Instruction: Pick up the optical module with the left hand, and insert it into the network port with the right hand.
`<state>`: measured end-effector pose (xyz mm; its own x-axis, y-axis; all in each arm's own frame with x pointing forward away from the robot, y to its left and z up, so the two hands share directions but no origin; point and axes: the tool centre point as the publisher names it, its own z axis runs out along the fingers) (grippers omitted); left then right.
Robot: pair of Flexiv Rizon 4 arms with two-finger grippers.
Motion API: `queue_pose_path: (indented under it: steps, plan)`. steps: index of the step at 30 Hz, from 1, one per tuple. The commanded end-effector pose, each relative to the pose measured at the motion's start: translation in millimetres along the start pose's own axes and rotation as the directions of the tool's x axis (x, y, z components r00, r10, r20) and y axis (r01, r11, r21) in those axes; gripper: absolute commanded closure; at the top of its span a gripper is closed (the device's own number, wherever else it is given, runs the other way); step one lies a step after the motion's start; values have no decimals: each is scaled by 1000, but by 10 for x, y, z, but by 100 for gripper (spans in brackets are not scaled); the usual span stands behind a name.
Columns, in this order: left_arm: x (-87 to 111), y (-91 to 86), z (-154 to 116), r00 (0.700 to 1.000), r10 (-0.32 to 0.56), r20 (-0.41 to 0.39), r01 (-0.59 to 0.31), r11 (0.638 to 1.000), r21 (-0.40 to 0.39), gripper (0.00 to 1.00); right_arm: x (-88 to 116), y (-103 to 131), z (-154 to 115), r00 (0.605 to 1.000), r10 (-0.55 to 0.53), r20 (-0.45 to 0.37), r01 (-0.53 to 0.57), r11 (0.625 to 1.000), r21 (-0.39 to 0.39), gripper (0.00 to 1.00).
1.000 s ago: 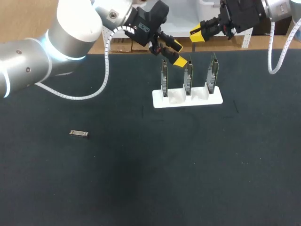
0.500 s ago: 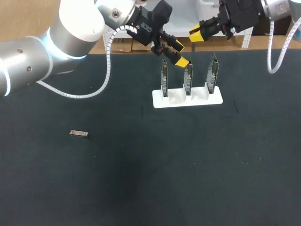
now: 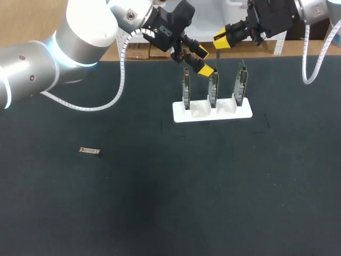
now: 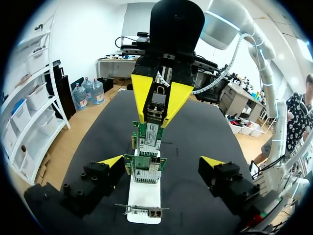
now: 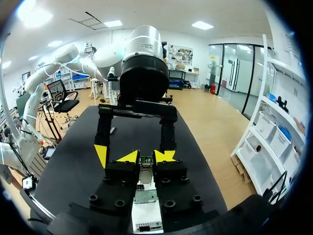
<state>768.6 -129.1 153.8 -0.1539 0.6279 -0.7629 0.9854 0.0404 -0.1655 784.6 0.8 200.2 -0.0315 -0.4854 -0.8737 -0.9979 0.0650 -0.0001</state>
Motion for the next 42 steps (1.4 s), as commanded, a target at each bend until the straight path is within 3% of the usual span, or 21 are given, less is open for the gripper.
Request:
queue_pose_path:
  steps: [1,17,42]
  plan:
    - [-2,-1,-8,1000,0,-3,0,1000,0,0,26,21,10,1000,4,1,-4,1000,-11,100]
    - [-2,-1,-8,1000,0,-3,0,1000,0,0,109,35,85,1000,21,7,-21,995,-101,100]
    - [-2,-1,-8,1000,0,-3,0,1000,0,0,197,52,129,999,36,-8,-37,992,-118,100]
